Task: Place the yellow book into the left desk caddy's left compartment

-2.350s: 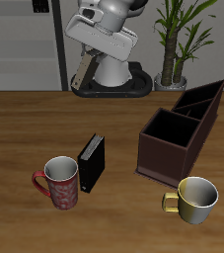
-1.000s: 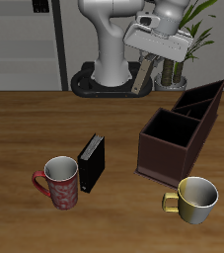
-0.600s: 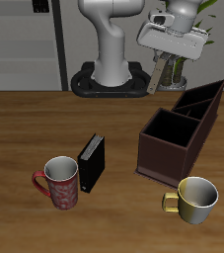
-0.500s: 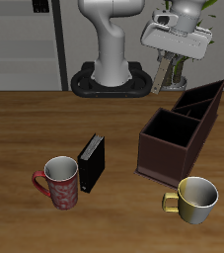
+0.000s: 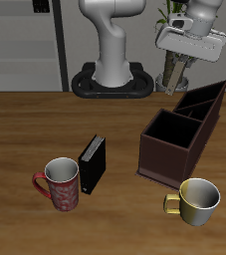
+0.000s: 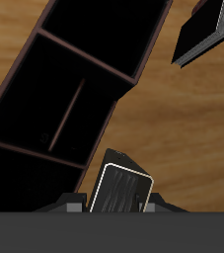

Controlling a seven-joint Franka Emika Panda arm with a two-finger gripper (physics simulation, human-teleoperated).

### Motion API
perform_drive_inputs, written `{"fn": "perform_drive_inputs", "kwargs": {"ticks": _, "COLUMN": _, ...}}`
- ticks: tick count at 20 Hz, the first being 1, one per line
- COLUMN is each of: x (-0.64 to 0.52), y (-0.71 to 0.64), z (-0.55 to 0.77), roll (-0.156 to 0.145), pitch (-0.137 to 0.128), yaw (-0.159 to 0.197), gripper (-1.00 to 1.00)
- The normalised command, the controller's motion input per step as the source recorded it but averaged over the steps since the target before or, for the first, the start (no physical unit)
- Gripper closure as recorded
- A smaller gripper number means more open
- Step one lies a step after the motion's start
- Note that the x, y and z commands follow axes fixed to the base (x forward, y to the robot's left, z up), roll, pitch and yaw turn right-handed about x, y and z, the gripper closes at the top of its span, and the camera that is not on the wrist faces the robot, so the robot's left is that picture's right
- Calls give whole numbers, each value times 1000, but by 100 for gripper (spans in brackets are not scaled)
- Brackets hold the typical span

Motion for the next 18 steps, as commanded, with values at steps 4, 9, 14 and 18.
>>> {"fn": "perform_drive_inputs", "kwargs": {"ticks": 4, "x": -34, "y": 289, "z": -90, "roll": 47, "pitch": 12, "yaw": 7, "gripper": 100}}
{"fn": "perform_drive_inputs", "kwargs": {"ticks": 9, "x": 2, "y": 321, "z": -98, "roll": 38, "pitch": 24, "yaw": 2, "gripper": 100}}
{"fn": "perform_drive_inputs", "kwargs": {"ticks": 14, "x": 9, "y": 198, "z": -56, "roll": 33, "pitch": 17, "yaw": -8, "gripper": 100}}
{"fn": "perform_drive_inputs", "kwargs": {"ticks": 18, "x": 20, "y": 264, "z": -53, "roll": 40, "pitch": 21, "yaw": -13, "gripper": 100}}
